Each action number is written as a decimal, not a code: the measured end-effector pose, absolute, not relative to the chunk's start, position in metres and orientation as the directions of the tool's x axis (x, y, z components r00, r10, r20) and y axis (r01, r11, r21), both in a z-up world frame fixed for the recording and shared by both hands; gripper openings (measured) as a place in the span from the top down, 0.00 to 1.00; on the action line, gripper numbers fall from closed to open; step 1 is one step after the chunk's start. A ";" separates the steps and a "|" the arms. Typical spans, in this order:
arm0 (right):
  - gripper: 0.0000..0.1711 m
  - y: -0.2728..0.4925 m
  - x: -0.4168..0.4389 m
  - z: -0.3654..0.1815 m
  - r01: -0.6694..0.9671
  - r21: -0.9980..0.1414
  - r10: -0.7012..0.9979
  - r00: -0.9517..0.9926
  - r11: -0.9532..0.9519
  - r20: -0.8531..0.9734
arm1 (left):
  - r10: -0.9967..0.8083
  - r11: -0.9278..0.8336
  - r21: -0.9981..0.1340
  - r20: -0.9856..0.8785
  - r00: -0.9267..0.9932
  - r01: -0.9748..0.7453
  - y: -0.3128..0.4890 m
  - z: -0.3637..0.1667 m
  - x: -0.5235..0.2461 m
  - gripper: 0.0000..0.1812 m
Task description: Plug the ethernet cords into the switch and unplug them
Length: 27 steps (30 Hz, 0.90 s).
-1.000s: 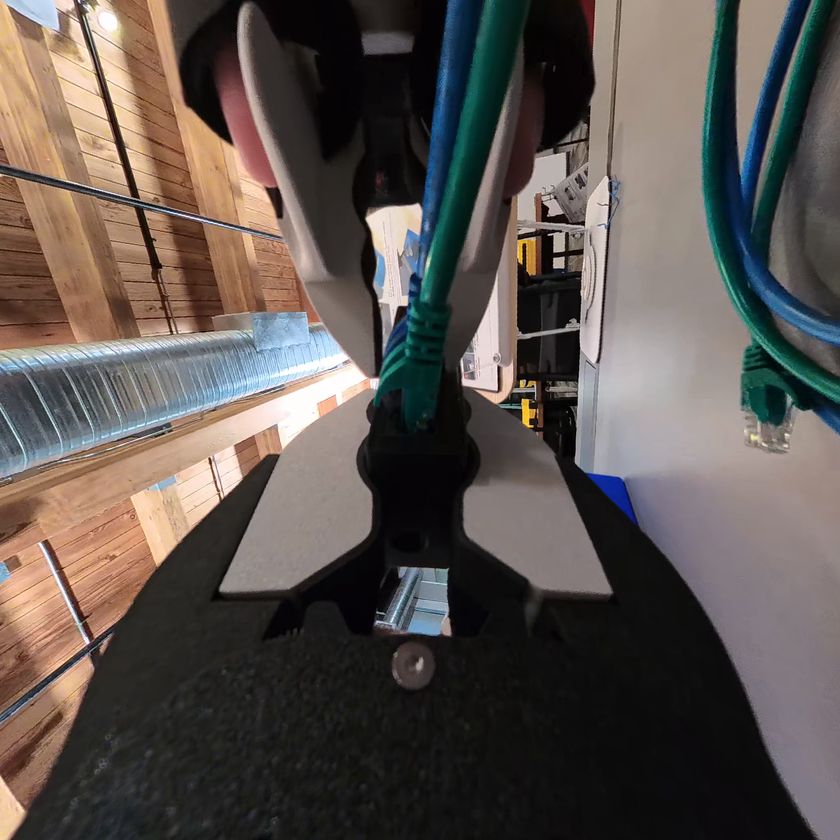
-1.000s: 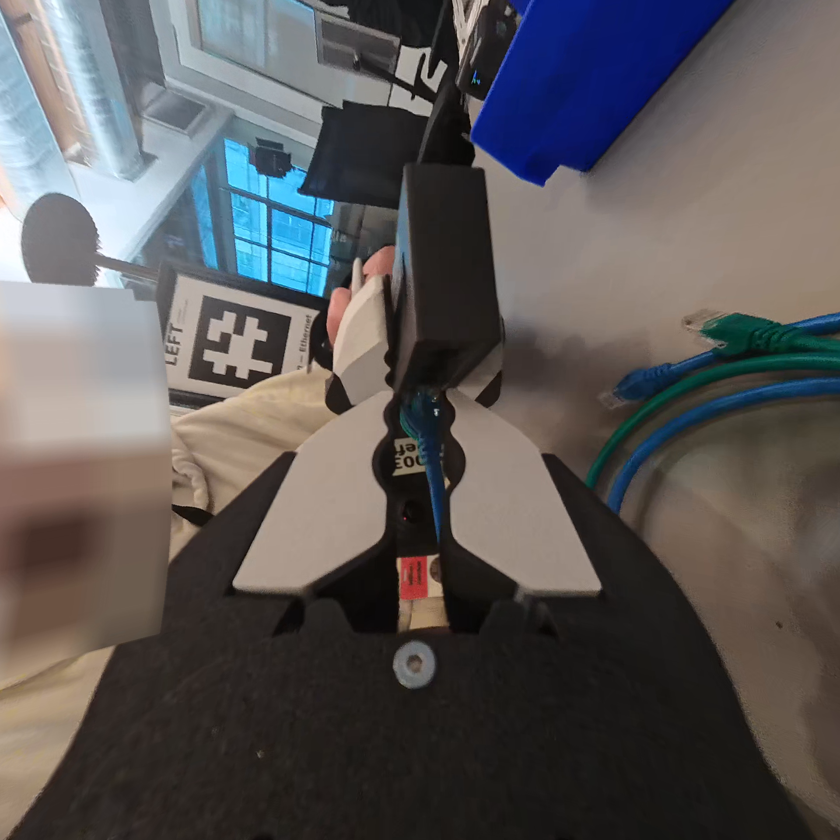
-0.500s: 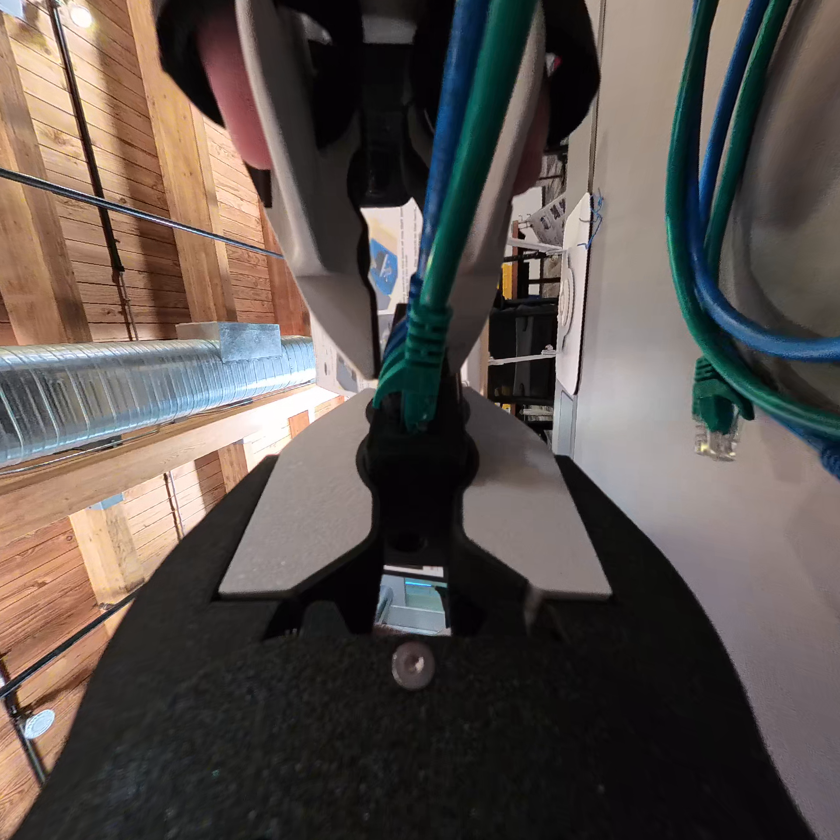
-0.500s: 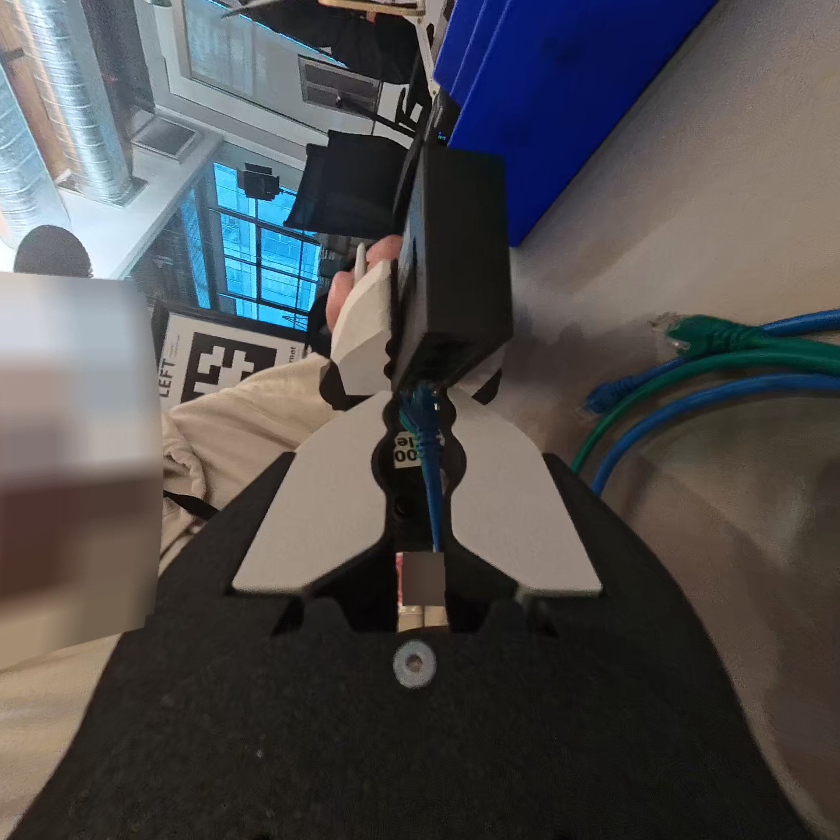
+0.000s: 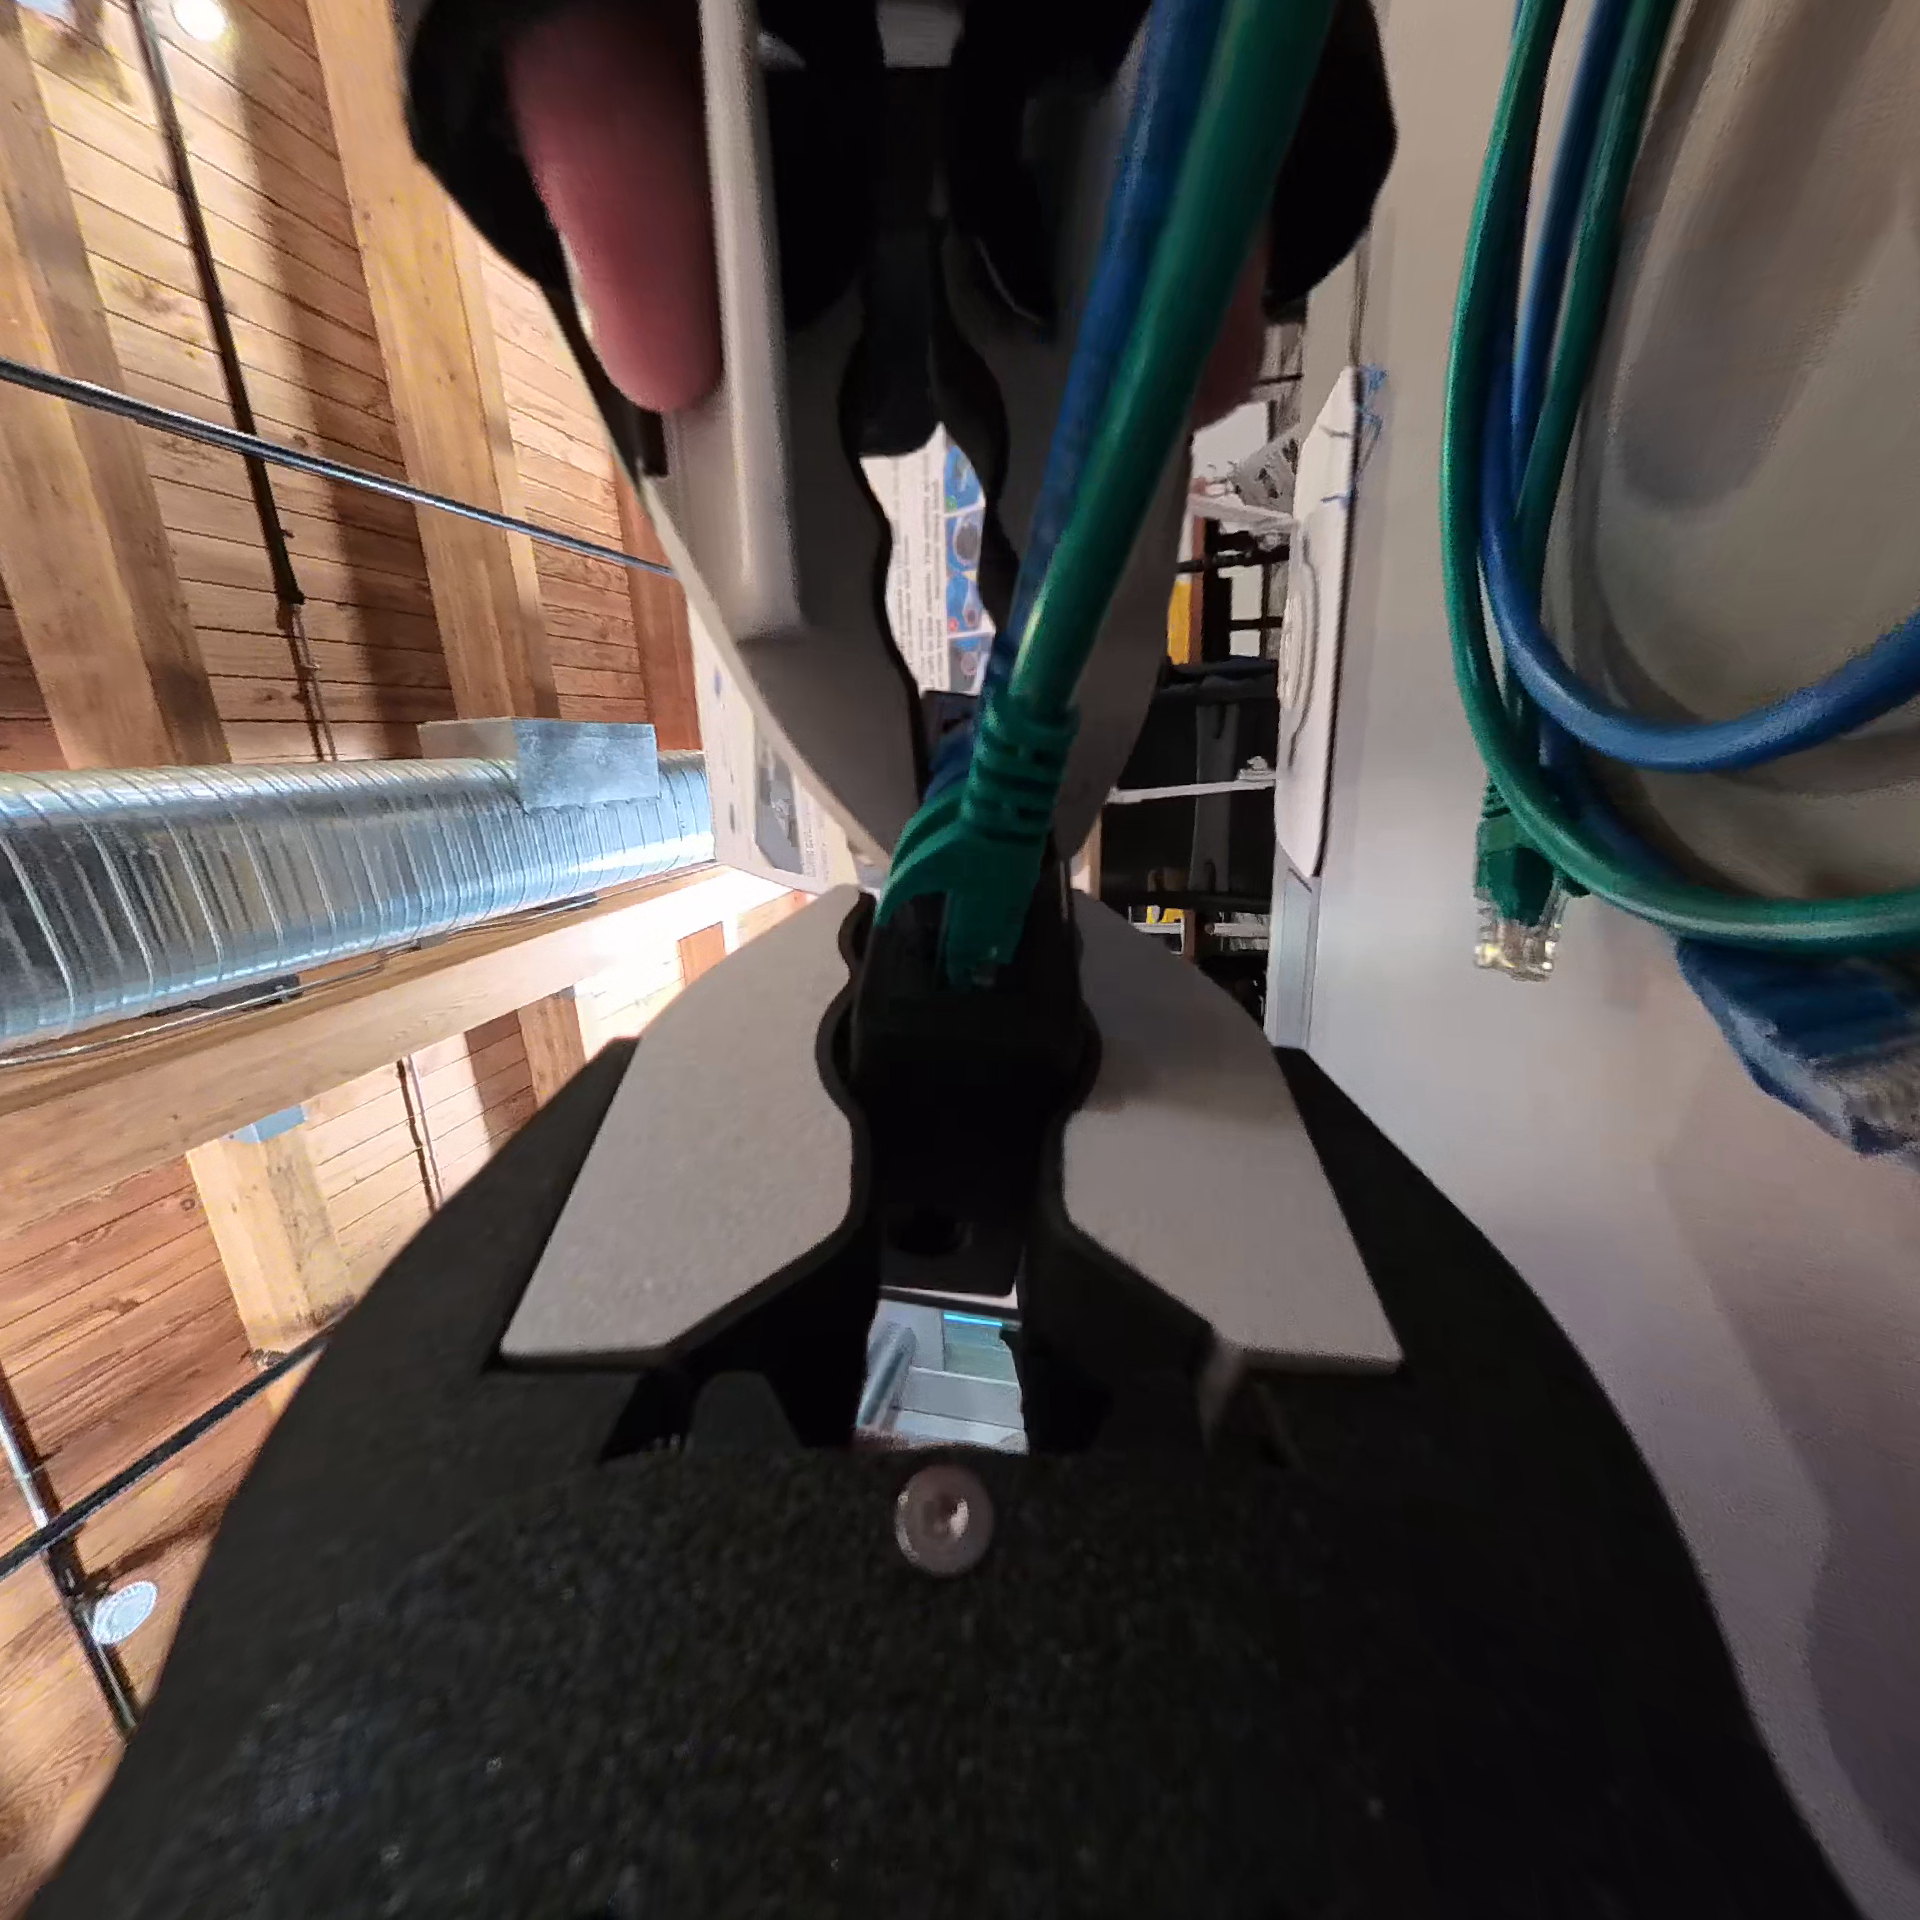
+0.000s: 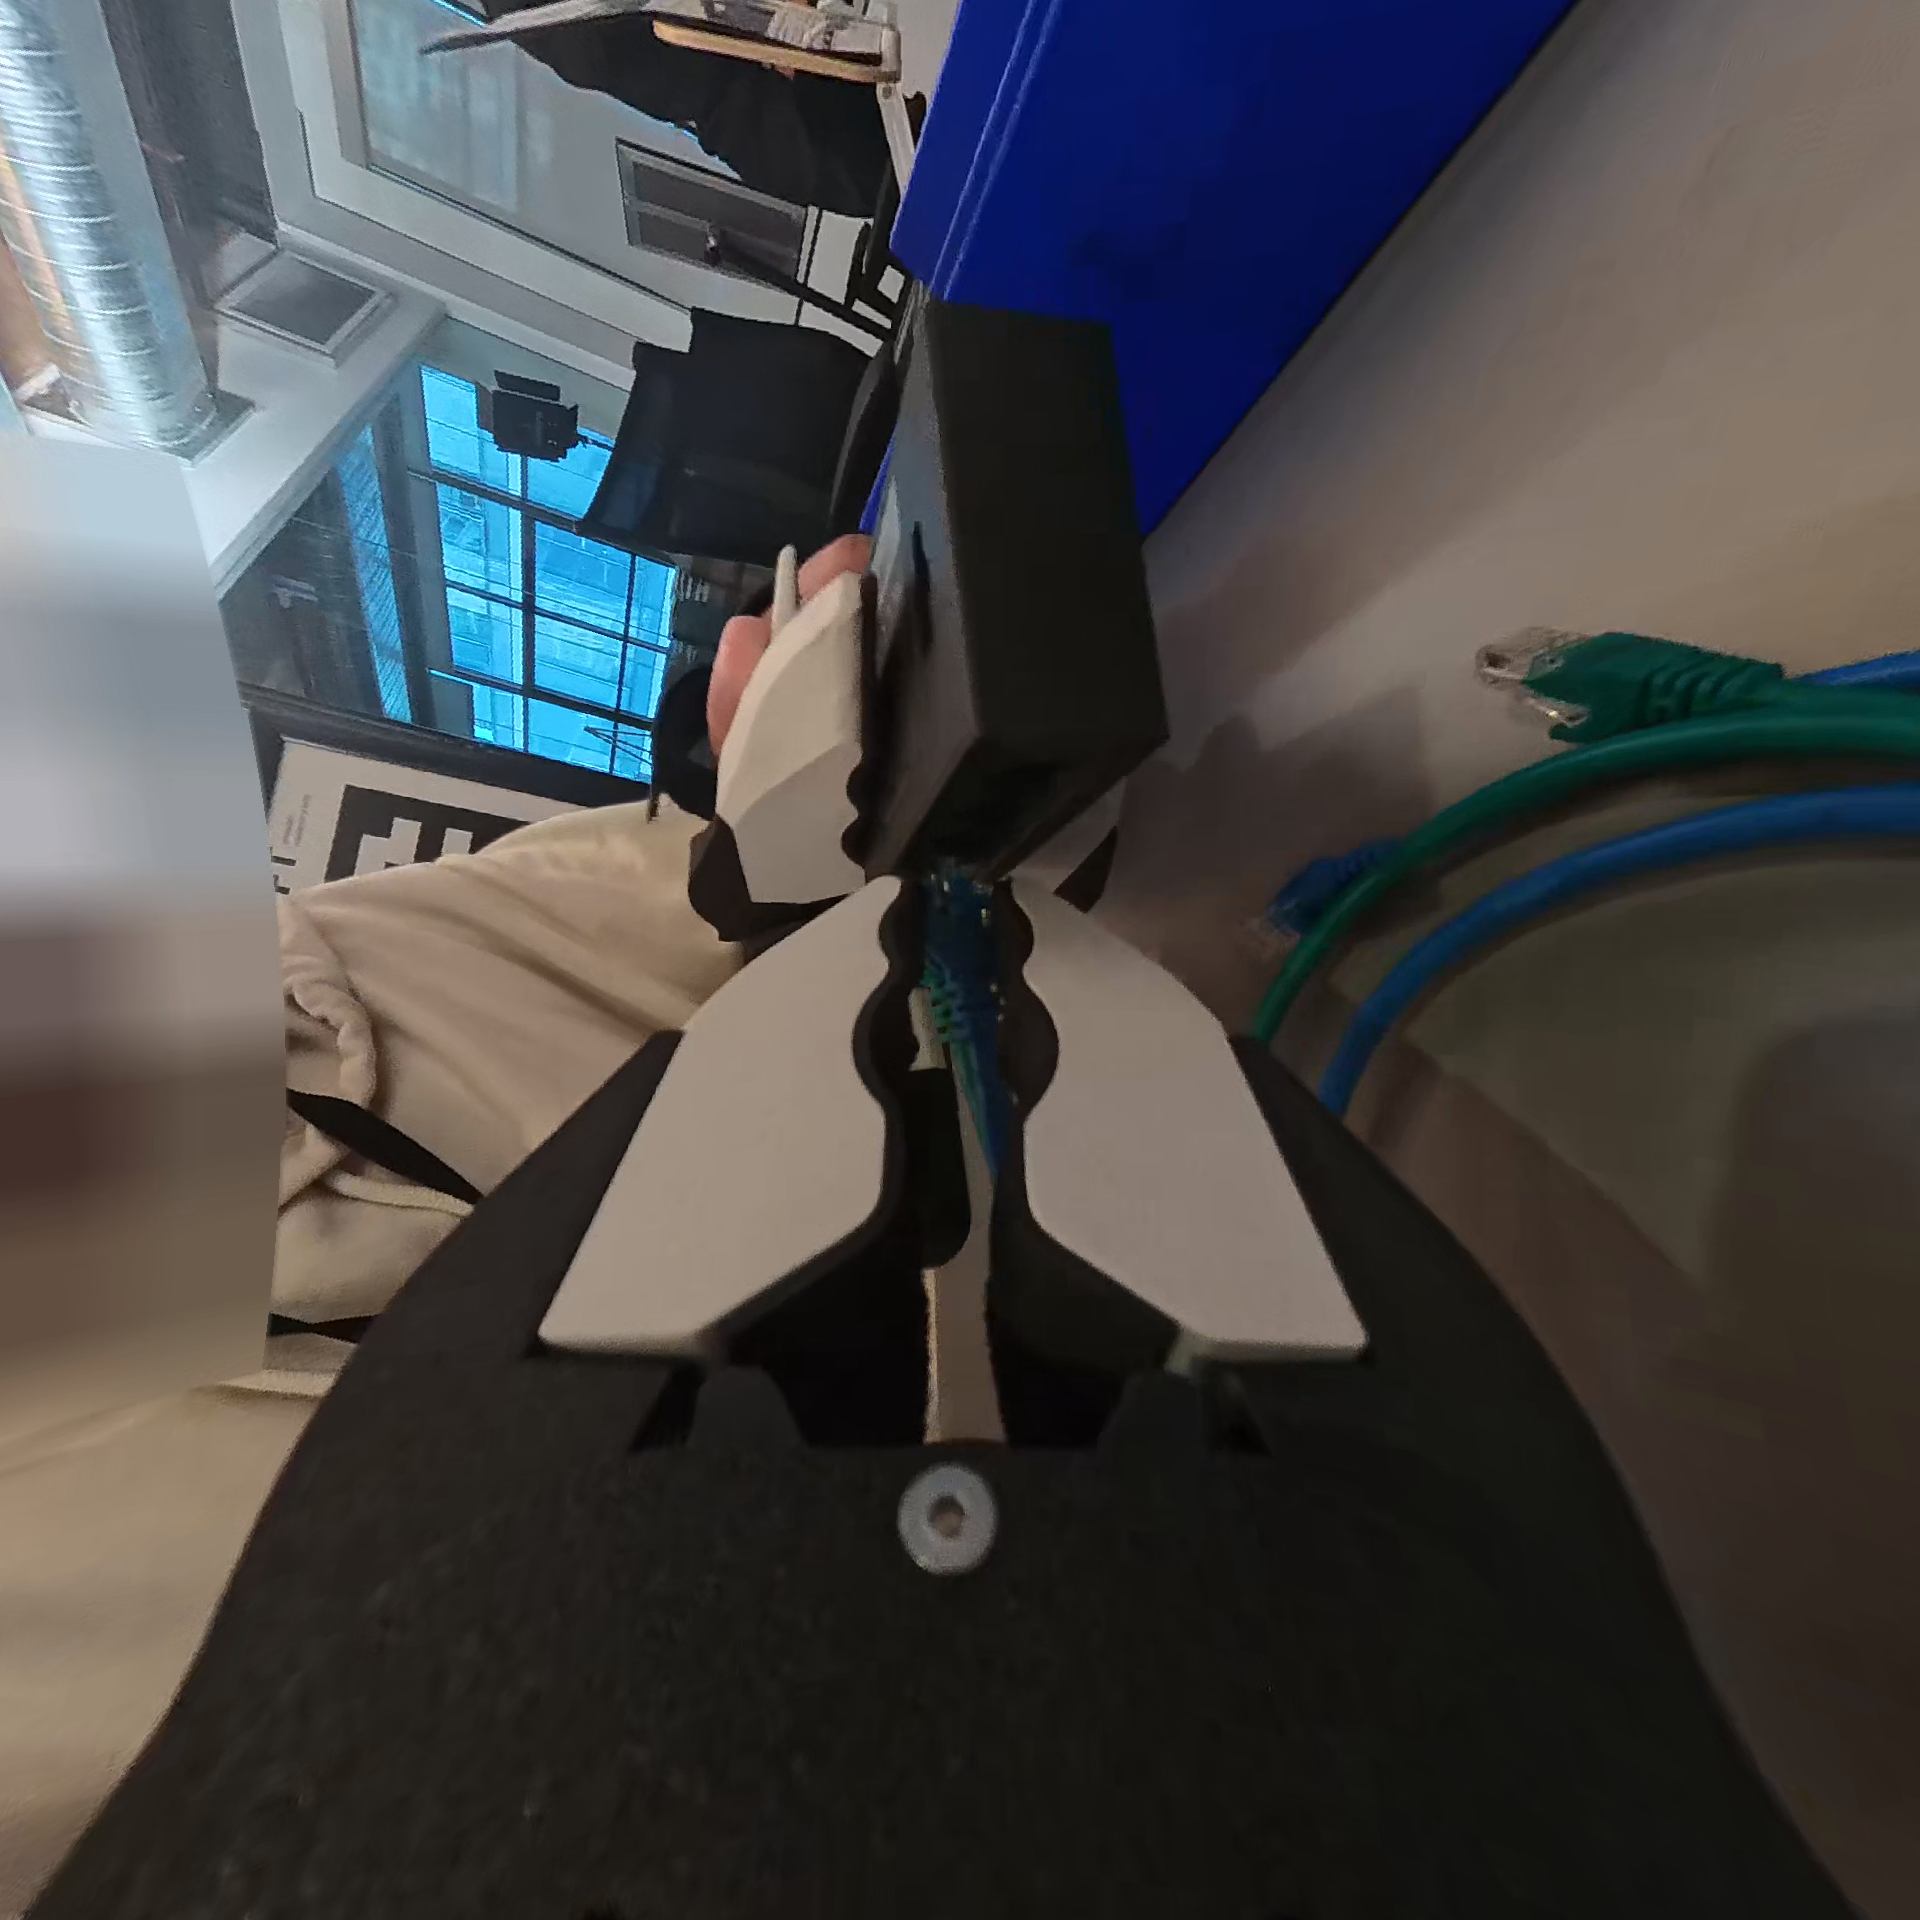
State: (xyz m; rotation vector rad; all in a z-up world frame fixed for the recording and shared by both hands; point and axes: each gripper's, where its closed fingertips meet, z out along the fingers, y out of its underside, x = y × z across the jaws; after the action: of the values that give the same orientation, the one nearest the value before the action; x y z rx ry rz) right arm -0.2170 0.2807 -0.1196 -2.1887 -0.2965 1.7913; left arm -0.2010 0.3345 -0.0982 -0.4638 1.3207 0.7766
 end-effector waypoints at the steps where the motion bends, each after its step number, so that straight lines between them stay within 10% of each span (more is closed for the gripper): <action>1: 0.92 0.280 -0.218 -0.118 -0.018 -0.366 0.355 0.206 -0.930 -0.912 | 0.239 0.673 0.117 -0.969 0.064 -0.731 0.334 -0.096 -0.202 0.84; 8: 0.91 0.283 -0.214 -0.107 0.004 -0.435 0.416 0.303 -0.900 -0.857 | 0.158 0.691 0.030 -0.981 0.110 -0.722 0.336 -0.094 -0.197 0.84; 16: 0.90 0.269 -0.197 -0.119 0.361 -0.752 0.751 0.608 -0.552 -0.259 | 0.063 0.681 -0.043 -0.991 0.118 -0.731 0.337 -0.103 -0.203 0.84; 27: 0.97 0.280 -0.196 -0.120 0.658 -0.696 0.729 0.621 -0.286 0.287 | 0.012 0.654 -0.061 -0.996 0.090 -0.754 0.346 -0.109 -0.208 0.84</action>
State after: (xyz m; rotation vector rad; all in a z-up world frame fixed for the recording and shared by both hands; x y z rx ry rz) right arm -0.1956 0.2799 -0.1195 -2.0151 -1.0895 0.1084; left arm -0.2078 0.3462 -0.1090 -0.6830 1.3768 0.6401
